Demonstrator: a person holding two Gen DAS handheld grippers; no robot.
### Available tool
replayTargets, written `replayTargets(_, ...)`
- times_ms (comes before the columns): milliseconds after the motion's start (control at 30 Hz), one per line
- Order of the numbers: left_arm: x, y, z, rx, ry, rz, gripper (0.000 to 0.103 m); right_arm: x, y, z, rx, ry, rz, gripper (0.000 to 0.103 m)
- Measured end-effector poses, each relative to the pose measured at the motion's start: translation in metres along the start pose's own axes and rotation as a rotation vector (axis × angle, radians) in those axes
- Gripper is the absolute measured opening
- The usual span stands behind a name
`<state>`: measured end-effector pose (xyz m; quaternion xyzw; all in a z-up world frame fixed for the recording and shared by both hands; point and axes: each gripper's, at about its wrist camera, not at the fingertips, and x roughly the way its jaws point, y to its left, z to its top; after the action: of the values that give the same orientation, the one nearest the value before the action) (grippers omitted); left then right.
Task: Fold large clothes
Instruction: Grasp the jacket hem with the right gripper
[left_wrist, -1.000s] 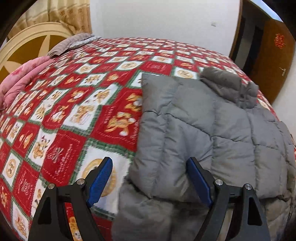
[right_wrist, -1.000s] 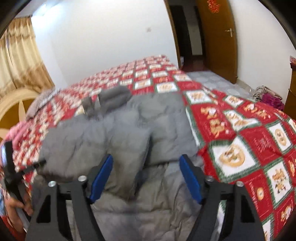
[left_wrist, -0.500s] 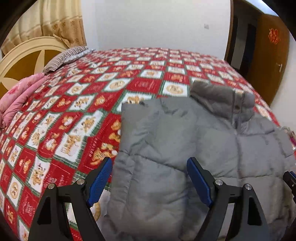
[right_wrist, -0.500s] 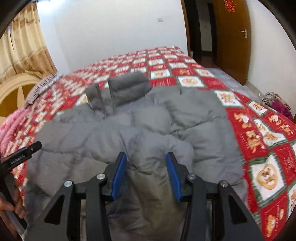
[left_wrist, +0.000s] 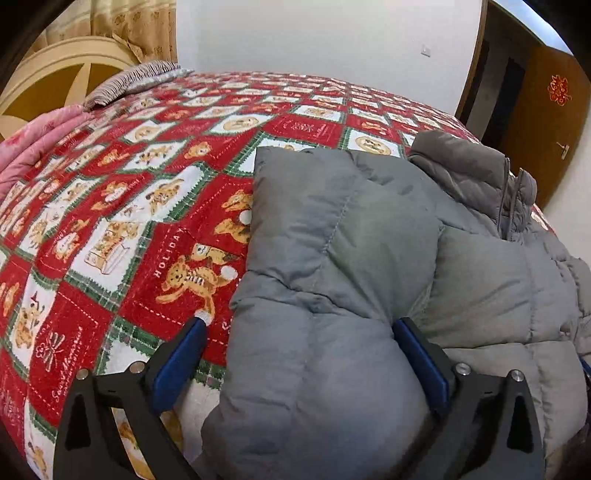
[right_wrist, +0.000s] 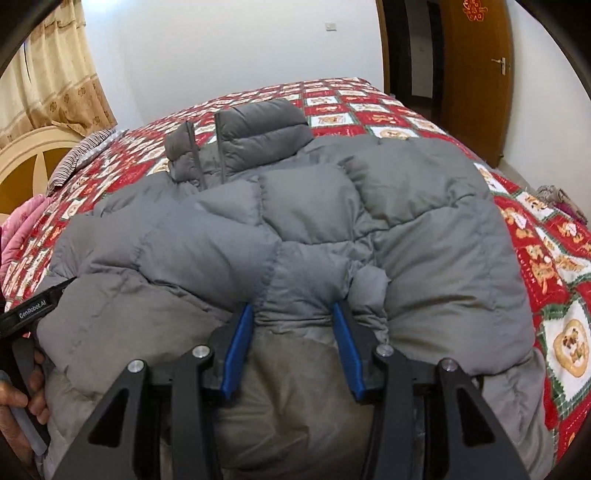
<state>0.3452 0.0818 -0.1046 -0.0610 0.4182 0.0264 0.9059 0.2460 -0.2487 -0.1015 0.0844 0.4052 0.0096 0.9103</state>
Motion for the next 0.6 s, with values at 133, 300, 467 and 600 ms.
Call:
replayTargets(133,-0.007,-0.004,-0.004,0.014,-0.032,0.03,0.101,0.0,0.006,0.004,-0.028,0.026,-0.021,0.049)
replayTargets(300,-0.025,0.024,-0.008,-0.134,-0.106,-0.109,0.101,-0.029,0.013,0.044,-0.029,-0.014,0.007,0.053)
replayTargets(467,-0.037,0.025,-0.009,-0.153,-0.178,-0.114,0.101,-0.009,0.026,0.136,0.067,-0.053,-0.021,0.086)
replayTargets(600,-0.04,0.019,-0.01,-0.122,-0.198,-0.118,0.101,0.045,0.034,0.188,0.178,0.024,-0.027,0.086)
